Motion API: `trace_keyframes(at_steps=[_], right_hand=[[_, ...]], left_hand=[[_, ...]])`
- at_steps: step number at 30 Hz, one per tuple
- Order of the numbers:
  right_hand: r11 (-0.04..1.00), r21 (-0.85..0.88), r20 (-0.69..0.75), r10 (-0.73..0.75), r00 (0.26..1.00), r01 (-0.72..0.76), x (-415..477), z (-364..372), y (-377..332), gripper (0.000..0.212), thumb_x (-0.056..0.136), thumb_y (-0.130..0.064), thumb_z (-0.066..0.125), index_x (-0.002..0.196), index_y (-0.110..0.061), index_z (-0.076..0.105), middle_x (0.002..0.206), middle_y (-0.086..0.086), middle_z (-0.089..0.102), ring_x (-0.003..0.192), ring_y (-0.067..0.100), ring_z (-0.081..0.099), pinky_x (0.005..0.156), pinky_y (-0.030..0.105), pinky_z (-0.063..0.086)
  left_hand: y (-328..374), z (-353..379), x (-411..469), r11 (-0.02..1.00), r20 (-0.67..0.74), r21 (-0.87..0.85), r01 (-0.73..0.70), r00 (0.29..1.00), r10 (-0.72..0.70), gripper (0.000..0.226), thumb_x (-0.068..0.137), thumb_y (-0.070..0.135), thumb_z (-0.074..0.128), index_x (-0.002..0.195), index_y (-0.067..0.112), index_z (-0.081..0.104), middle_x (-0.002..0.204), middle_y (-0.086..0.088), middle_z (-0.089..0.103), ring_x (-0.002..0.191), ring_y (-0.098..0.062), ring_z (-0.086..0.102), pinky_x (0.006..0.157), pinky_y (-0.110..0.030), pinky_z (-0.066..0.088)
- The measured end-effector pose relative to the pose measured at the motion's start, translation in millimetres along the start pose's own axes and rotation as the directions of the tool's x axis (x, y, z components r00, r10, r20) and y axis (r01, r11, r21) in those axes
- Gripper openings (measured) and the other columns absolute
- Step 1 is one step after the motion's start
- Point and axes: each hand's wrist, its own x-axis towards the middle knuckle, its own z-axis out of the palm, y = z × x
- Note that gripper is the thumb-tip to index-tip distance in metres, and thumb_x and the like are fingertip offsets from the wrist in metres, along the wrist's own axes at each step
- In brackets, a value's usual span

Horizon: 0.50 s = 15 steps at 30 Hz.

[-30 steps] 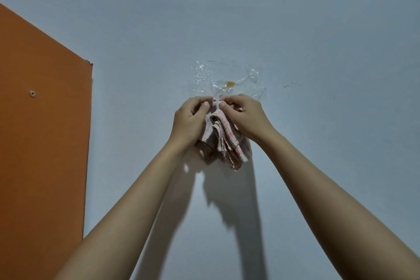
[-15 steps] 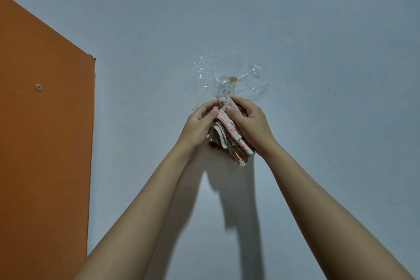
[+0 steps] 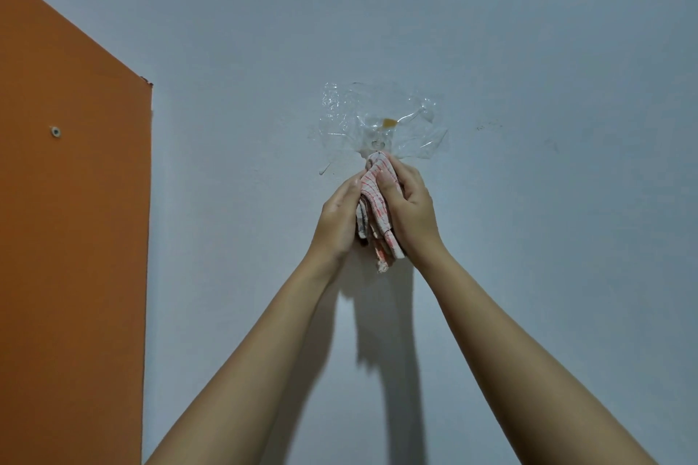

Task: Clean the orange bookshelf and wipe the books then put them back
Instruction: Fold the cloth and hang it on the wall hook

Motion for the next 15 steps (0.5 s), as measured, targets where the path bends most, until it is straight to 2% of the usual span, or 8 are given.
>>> trace_keyframes(at_steps=[3,7,11,15], right_hand=[[1.0,0.023,-0.026,-0.001,1.0,0.002,-3,3,1,0.033,0.095,-0.028,0.051,0.127,-0.02,0.057,0.124,-0.003,0.054,0.119,0.004,0.051,0.104,0.023,0.038],[0.999,0.047,-0.054,-0.007,0.999,0.01,-7,4,2,0.029,0.093,-0.03,0.054,0.121,-0.024,0.061,0.123,-0.005,0.06,0.117,0.006,0.054,0.105,0.035,0.042],[0.999,0.047,-0.113,0.007,0.994,-0.002,-13,9,-3,0.028,0.095,-0.024,0.053,0.122,-0.024,0.059,0.122,-0.007,0.059,0.117,0.004,0.053,0.105,0.03,0.041],[0.999,0.026,-0.039,0.026,0.999,-0.025,-12,0,-6,0.03,0.094,-0.024,0.054,0.123,-0.022,0.06,0.124,-0.004,0.061,0.117,0.006,0.055,0.104,0.035,0.043]], left_hand=[[0,4,-3,0.998,-0.014,-0.052,0.018,1.0,-0.018,0.032,0.099,0.022,0.041,0.12,0.009,0.061,0.119,-0.01,0.065,0.114,-0.021,0.06,0.105,-0.042,0.041],[0,2,-4,0.999,-0.028,0.046,-0.029,0.999,0.03,0.029,0.1,0.018,0.039,0.117,0.007,0.06,0.114,-0.011,0.066,0.11,-0.022,0.061,0.1,-0.038,0.045],[-1,4,-5,0.989,-0.043,0.132,-0.068,0.996,0.075,0.024,0.098,0.027,0.043,0.108,0.017,0.063,0.106,-0.001,0.069,0.102,-0.015,0.064,0.093,-0.032,0.049],[4,3,-8,0.976,-0.034,0.204,-0.074,0.996,0.083,0.021,0.1,0.027,0.041,0.1,0.027,0.062,0.099,0.005,0.068,0.097,-0.01,0.063,0.089,-0.027,0.049]])
